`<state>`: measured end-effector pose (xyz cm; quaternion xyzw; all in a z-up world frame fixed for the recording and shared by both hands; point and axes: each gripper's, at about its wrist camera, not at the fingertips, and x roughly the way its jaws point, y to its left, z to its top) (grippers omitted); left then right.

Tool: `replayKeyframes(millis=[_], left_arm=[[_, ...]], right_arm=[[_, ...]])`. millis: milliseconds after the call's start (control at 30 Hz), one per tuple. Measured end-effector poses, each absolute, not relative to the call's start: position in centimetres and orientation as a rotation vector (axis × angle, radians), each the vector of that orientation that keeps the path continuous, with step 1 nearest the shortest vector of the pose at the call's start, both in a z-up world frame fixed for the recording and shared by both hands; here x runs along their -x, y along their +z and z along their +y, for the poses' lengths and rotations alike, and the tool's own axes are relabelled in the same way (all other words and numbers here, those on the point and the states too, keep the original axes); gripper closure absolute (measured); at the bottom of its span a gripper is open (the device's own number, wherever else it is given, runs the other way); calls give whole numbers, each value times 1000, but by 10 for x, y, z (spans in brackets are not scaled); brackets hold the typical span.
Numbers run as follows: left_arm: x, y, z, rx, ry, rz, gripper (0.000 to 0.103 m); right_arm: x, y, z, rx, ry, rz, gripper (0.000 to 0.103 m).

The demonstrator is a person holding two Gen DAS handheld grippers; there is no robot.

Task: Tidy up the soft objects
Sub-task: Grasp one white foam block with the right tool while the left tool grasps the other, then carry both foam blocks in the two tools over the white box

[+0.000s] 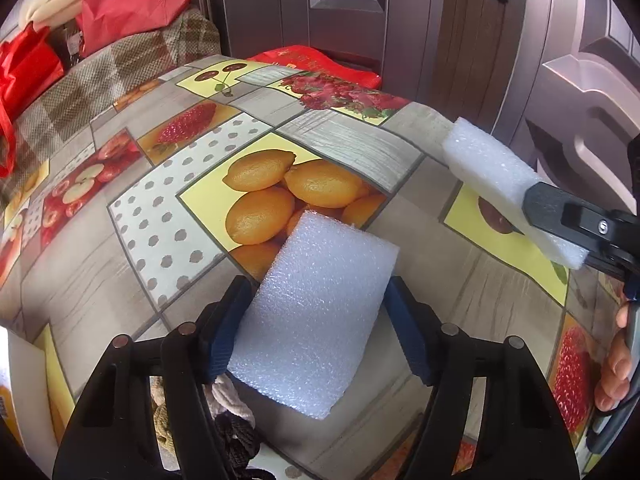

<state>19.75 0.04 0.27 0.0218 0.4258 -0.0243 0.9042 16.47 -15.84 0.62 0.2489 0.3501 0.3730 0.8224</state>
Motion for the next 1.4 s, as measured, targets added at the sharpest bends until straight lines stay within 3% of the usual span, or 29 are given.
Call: replayKeyframes(millis=[833, 1400], left_arm=[[-74, 87, 48, 152, 93, 507, 40], [5, 131, 104, 199, 241, 305, 40]], right_arm=[[-151, 20, -153, -460, 846, 623, 53], [-85, 93, -117, -341, 956, 422, 53]])
